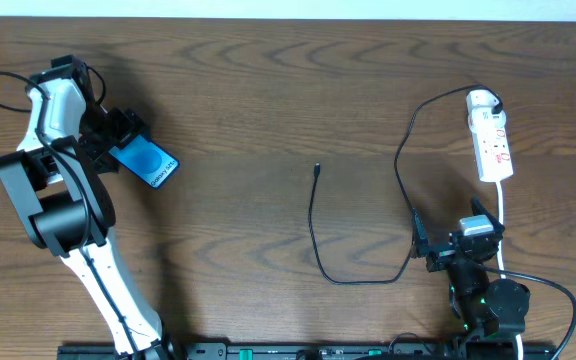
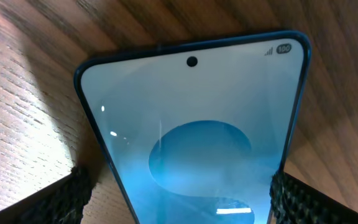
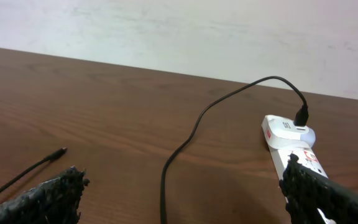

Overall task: Plug charger to phone and switch on socket
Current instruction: 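Lift the phone with the left gripper and tilt it upright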

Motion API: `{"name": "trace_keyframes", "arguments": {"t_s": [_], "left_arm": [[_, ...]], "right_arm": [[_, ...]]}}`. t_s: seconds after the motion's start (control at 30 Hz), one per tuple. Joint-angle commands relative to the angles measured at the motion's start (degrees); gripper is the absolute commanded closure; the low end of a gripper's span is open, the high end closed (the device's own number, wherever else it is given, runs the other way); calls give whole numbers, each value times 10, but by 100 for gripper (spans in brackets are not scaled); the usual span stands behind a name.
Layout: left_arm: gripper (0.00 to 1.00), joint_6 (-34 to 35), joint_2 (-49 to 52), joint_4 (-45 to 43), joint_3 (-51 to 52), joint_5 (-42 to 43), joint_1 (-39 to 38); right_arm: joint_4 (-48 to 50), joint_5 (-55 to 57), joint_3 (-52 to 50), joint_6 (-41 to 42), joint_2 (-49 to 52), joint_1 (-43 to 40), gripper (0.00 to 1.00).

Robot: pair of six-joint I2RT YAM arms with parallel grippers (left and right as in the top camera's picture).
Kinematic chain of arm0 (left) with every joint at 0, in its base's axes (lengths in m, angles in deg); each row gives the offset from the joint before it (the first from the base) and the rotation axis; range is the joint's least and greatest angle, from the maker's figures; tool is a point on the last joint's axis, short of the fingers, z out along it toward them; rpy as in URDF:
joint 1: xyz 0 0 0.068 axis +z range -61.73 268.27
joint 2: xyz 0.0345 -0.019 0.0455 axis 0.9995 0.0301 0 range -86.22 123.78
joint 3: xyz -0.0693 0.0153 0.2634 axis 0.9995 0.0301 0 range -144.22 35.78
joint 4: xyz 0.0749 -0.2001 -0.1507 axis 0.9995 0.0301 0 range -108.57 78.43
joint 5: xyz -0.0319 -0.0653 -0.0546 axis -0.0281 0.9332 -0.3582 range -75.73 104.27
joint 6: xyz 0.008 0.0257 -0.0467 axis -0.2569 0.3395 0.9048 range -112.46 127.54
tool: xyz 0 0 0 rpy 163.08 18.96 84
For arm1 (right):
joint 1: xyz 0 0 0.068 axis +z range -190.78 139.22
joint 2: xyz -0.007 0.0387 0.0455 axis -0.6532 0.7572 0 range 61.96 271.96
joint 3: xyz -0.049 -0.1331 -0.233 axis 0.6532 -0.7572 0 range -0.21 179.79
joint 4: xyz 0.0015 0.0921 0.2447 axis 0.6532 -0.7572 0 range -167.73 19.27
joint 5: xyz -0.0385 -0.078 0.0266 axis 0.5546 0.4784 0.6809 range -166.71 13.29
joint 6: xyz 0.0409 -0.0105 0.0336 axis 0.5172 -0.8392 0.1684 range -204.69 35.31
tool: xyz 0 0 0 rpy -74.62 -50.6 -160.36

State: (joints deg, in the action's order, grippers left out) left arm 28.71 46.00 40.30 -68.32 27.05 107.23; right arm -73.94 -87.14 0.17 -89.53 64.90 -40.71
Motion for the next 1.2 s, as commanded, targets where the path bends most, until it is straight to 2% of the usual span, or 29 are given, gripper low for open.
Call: {"name": "trace_keyframes", "arguments": {"t_s": [0.0, 0.6, 1.17], "left_arm": [[7, 1, 10, -11, 17, 14, 0], [7, 71, 10, -12, 17, 18, -1], [7, 94, 10, -14, 17, -17, -33]], "right_arm": [[-2, 2, -1, 5, -3, 3, 1], [-3, 2, -1, 5, -3, 3, 1], [-2, 2, -1, 5, -3, 3, 1]]}}
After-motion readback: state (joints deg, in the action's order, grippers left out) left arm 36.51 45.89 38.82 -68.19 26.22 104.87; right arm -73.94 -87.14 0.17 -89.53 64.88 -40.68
